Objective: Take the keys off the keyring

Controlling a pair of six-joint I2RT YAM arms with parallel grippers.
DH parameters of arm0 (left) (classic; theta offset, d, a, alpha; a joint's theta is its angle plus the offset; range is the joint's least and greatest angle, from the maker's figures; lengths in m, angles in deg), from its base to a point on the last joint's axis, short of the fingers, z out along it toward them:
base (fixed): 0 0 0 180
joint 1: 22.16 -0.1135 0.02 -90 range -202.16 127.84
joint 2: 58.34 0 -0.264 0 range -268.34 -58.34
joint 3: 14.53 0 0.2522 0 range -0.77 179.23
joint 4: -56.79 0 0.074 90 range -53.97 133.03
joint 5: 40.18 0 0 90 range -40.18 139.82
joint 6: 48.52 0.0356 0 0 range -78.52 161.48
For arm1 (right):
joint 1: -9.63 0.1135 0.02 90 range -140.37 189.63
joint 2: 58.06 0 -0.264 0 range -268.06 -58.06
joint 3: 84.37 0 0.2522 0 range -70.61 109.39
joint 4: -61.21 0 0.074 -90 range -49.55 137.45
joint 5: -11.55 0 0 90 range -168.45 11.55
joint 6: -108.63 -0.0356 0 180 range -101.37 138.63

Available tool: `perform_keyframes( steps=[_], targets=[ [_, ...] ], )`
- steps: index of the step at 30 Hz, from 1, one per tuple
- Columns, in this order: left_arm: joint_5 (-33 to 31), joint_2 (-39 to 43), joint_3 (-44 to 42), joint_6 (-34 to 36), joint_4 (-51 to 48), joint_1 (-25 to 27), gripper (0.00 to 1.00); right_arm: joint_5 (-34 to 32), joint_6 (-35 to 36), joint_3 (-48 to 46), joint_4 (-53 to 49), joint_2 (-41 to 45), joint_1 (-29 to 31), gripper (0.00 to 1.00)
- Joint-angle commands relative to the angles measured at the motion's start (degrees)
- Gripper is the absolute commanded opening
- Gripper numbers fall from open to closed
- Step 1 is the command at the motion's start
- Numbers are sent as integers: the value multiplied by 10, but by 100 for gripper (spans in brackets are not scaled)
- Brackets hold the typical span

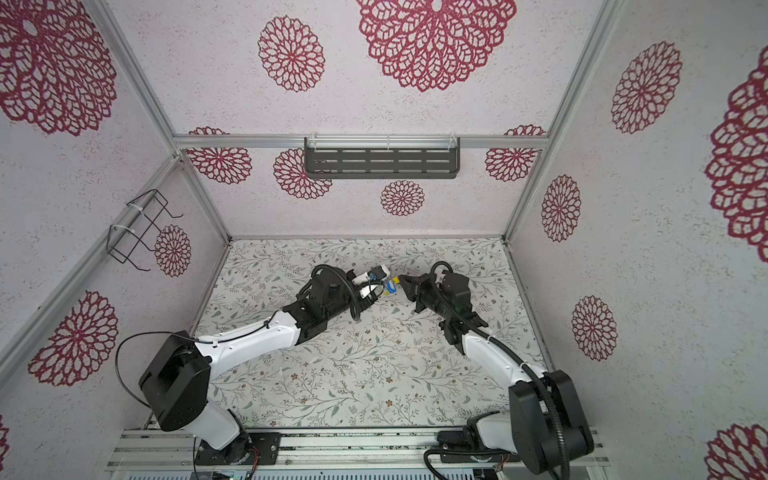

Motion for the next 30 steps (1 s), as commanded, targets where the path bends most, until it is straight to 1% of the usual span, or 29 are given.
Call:
perform_keyframes(
  steps=[1, 3, 5, 7, 11, 13, 14, 16, 18, 20, 22, 25, 28, 30],
  targets=[
    [-112, -6, 54, -184, 24, -6, 0, -29, 113, 23, -92, 0, 14, 0],
    [-147, -16, 93, -299, -23, -4, 0, -38, 169, 47, -123, -17, 28, 0],
    [-159, -24, 120, -392, -62, -4, 0, -64, 231, 74, -158, -31, 52, 0],
    [-155, -21, 116, -457, -55, -4, 0, -80, 261, 82, -161, -43, 68, 0],
    [-142, -2, 98, -541, -38, -10, 0, -78, 313, 92, -156, -80, 78, 0],
    [-124, 9, 83, -560, -17, -17, 0, -79, 345, 96, -166, -99, 77, 0],
    [-106, 16, 71, -558, 9, -21, 0, -77, 358, 101, -173, -108, 71, 0],
    [-62, 28, 40, -532, 72, -25, 0, -60, 372, 109, -175, -117, 50, 0],
    [-28, 34, 29, -527, 81, -31, 0, -48, 389, 121, -185, -119, 28, 0],
    [12, 38, 22, -539, 88, -42, 0, -42, 422, 147, -215, -118, 4, 0],
    [42, 41, 14, -541, 115, -46, 0, -33, 451, 179, -248, -121, -12, 0],
    [40, 46, 0, -545, 155, -47, 0, -12, 468, 209, -272, -135, -18, 0],
    [20, 33, -15, -558, 198, -43, 0, 17, 441, 195, -233, -132, 1, 0],
    [12, 17, -29, -550, 229, -33, 0, 18, 441, 192, -220, -122, 12, 0]
  ],
)
